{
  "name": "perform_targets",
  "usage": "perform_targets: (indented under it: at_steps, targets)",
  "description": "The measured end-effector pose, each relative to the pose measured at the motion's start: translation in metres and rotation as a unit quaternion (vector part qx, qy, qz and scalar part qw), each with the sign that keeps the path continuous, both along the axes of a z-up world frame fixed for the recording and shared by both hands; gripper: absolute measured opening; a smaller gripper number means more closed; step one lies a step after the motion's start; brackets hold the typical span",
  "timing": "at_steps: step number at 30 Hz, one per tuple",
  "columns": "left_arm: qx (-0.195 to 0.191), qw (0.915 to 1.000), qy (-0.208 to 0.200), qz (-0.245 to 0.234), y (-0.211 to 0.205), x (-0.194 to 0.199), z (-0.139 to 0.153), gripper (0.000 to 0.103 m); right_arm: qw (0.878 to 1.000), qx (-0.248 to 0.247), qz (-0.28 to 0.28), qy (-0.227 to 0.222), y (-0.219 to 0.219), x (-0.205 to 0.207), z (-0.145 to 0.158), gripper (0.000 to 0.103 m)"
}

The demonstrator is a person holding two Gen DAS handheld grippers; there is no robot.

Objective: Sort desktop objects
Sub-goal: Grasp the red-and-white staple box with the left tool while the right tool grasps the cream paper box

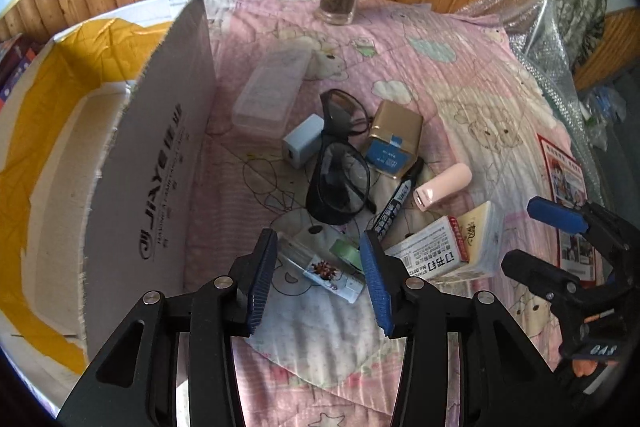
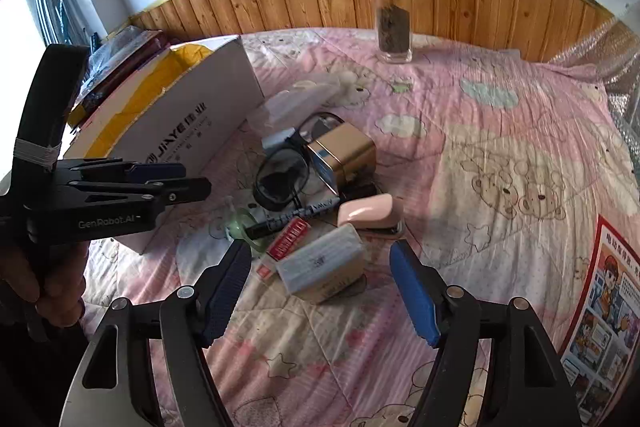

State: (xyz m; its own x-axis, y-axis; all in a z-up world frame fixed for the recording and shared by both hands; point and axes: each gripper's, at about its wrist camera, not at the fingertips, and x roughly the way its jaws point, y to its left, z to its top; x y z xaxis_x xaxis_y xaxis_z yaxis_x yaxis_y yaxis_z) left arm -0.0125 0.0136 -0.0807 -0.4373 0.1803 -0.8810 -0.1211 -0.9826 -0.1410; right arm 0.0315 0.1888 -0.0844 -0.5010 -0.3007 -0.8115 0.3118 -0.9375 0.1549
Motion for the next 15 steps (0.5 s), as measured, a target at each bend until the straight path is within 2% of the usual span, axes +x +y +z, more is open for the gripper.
perform_targets:
  at_steps: [2,5,7,10,15]
  targets:
    - [0.012,0.9998,-0.003,-0.018,0.005,-0.001,-0.003,0.045,0.999,-0.020,-0.006,-0.028,0.010,-0.007,-0.011,0.073]
    - [0.034,0.9969,0.003,-0.071,0.022,0.002,-0.001,0.045,0.994,-0.085,-0.022,-0.068,0.026,-0.021,-0.025,0.073]
    - [0.032,0.9940,0.016,-0.103,0.035,0.008,0.002,0.045,0.987,-0.123,-0.034,-0.094,0.032,-0.031,-0.036,0.071]
    - [0.026,0.9885,0.029,-0.146,0.049,0.014,0.001,0.045,0.976,-0.164,-0.040,-0.140,0.035,-0.044,-0.055,0.051]
    - [0.003,0.9835,0.035,-0.178,0.067,0.017,-0.020,0.049,0.974,-0.152,-0.044,-0.161,0.043,-0.044,-0.060,0.037]
